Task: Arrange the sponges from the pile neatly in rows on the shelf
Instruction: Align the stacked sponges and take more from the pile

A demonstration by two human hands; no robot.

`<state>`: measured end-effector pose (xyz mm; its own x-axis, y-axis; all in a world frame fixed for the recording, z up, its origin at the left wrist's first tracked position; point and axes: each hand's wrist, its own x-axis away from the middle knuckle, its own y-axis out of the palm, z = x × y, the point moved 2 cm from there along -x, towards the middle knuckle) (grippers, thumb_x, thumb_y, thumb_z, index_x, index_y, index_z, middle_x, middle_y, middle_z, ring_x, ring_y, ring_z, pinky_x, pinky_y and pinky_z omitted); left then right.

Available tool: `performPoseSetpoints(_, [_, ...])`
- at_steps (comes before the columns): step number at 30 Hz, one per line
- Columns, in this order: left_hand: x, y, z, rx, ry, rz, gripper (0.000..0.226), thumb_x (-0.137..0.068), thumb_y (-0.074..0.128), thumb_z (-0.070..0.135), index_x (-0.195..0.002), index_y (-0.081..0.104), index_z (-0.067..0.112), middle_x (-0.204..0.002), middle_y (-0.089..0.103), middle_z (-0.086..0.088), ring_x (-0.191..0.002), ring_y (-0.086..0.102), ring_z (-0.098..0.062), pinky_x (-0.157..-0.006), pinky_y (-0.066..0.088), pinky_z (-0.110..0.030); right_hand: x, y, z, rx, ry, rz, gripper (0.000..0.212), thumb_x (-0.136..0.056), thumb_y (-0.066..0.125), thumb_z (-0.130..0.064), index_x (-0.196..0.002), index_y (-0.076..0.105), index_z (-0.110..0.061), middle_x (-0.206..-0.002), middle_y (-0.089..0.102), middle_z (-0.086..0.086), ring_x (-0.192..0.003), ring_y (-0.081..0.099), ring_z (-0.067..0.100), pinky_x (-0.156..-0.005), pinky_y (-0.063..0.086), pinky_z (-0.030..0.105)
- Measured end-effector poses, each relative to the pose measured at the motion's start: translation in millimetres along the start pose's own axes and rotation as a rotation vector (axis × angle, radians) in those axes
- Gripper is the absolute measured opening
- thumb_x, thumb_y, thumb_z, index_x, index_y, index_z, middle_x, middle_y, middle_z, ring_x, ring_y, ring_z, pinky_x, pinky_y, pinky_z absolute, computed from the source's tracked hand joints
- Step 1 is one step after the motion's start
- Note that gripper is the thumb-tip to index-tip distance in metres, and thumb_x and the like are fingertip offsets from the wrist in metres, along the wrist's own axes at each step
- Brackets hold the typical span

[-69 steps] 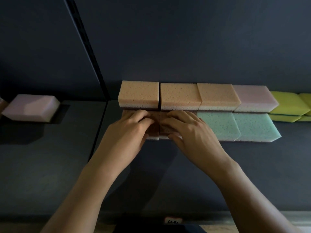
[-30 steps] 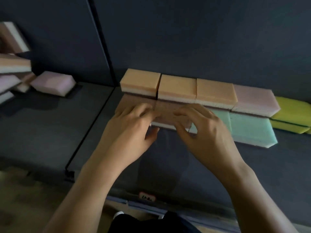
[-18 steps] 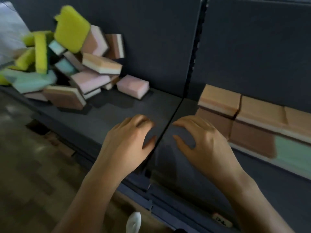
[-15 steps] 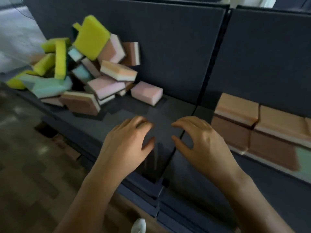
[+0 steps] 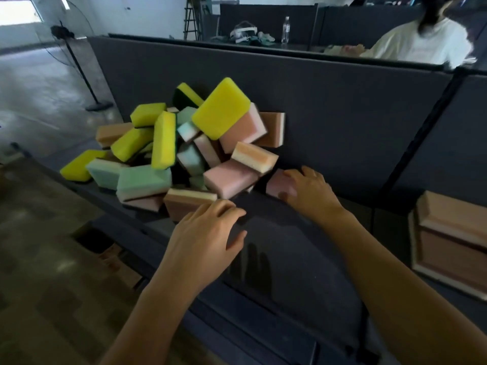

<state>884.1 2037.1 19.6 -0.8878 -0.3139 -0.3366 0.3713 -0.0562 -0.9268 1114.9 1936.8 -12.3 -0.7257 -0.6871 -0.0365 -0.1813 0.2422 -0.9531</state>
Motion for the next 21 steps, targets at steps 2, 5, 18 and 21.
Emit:
performPoseSetpoints(2, [-9,1,-8,0.015,0.013,0.014,0.038,-0.086,0.064,0.040,-0.122,0.062,0.026,-0.118,0.058,0.011,-0.100,0.061,-0.012,-0.075,0.048,-0.027,-5,7,2,0.003,0.027,-0.029,0.061,-0.093,0.059,-0.039,-0.148,0.034,-0.029,-0.146,0.037,0.014,-0.135,0.033,0.038,-0.108,0.035,0.052])
performPoseSetpoints(5, [-24,6,-14,0.023,0.046,0.050,0.044,-0.088,0.057,0.043,-0.129,0.055,0.027,-0.127,0.051,0.010,-0.107,0.057,-0.013,-0.077,0.048,-0.027,1,6,1,0.008,0.051,-0.018,0.059,-0.091,0.061,-0.036,-0.145,0.038,-0.028,-0.136,0.043,0.013,-0.126,0.043,0.038,-0.101,0.040,0.048])
performPoseSetpoints(18, [-104,34,7,0.105,0.003,0.278,0.066,-0.086,0.065,0.049,-0.143,0.044,0.023,-0.147,0.036,-0.014,-0.127,0.042,-0.037,-0.095,0.046,-0.047,110,-35,0,-0.058,0.078,0.165,0.057,-0.084,0.054,-0.057,-0.136,0.045,-0.037,-0.133,0.044,-0.005,-0.119,0.047,0.023,-0.097,0.045,0.044])
performPoseSetpoints(21, [-108,43,7,0.167,0.022,0.332,0.040,-0.084,0.071,0.033,-0.120,0.061,0.018,-0.133,0.048,-0.011,-0.112,0.049,-0.035,-0.085,0.050,-0.049,125,-33,7,-0.080,0.090,0.220,0.057,-0.082,0.059,-0.055,-0.135,0.046,-0.038,-0.129,0.045,-0.008,-0.115,0.048,0.022,-0.094,0.047,0.042])
